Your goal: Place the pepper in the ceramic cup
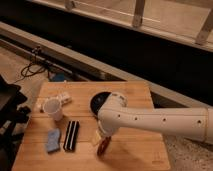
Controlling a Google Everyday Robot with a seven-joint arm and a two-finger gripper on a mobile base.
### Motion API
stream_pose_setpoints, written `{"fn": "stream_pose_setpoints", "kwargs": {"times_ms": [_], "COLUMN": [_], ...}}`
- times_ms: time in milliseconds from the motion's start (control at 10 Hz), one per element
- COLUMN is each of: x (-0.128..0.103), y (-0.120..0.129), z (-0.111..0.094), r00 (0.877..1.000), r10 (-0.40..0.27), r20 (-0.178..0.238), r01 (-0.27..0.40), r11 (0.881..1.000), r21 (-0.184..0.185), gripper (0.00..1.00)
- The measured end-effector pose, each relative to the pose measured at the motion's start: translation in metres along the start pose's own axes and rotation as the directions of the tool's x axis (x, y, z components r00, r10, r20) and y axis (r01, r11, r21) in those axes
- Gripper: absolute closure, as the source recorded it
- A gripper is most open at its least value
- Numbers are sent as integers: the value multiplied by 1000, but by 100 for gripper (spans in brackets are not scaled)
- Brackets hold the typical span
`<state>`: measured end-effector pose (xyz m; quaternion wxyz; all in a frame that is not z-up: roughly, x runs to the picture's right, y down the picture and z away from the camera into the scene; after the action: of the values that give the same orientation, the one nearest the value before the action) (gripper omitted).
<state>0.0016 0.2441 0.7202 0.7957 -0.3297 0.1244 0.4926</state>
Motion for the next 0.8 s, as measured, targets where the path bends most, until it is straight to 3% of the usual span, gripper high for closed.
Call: {"fn": "stream_pose_setpoints", "kwargs": {"times_ms": [400, 800], "x": [-6, -6], "y": [18, 5], "z": [33, 69], "r00": [998, 983], "r10": [7, 106], "r20": [-59, -147], "r01": [-8, -102], "r11": [1000, 994], "r21": [-15, 33], "gripper": [20, 20]}}
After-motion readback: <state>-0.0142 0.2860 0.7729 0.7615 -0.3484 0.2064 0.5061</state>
